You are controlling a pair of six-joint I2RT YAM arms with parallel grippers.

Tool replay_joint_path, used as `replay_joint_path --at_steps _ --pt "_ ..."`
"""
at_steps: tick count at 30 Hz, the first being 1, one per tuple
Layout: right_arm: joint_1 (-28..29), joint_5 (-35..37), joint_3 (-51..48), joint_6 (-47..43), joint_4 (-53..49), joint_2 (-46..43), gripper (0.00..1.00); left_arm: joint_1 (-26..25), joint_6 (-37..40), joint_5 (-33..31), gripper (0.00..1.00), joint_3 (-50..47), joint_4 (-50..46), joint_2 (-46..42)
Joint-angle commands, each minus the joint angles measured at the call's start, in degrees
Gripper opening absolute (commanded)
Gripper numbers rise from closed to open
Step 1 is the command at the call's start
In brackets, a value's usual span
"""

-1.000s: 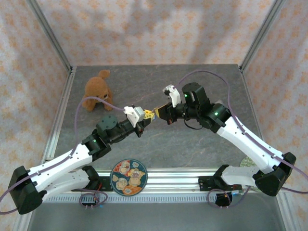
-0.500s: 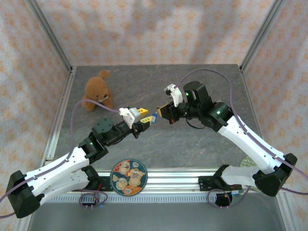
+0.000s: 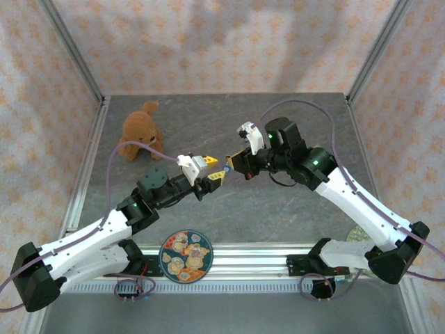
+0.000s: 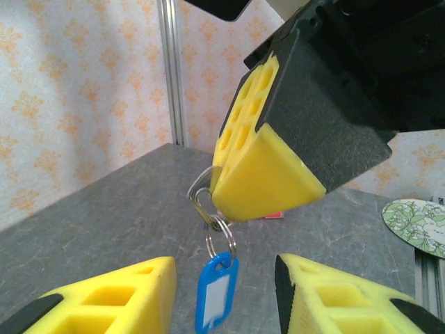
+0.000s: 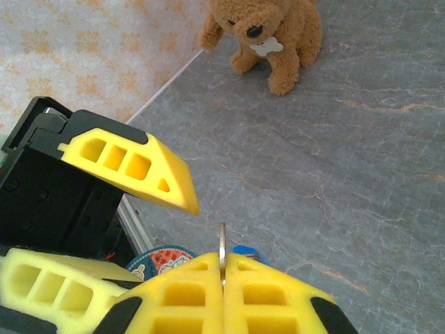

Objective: Remove the keys from the keyring

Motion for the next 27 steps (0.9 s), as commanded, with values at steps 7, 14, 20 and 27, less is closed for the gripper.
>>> replay_joint_path --at_steps 7,14,20,27 --pt "0.4 -1.0 1.7 -1.6 -0.7 -1.0 0.0 0.3 0.5 1.8 0.41 4.2 0.9 3.3" --pt "0.5 -1.2 1.5 -1.5 -0.7 -2.8 0.0 0.3 0.9 1.3 0.16 5.0 0.9 4.6" --pt "0.5 -0.6 1.0 -0.9 -0.4 -3.3 0.0 0.3 1.2 1.1 0.0 5.1 0.5 4.4" --pt "0.5 0.8 0.0 -0.3 0.2 -4.0 0.0 0.3 1.3 0.8 0.0 4.3 1.4 2.7"
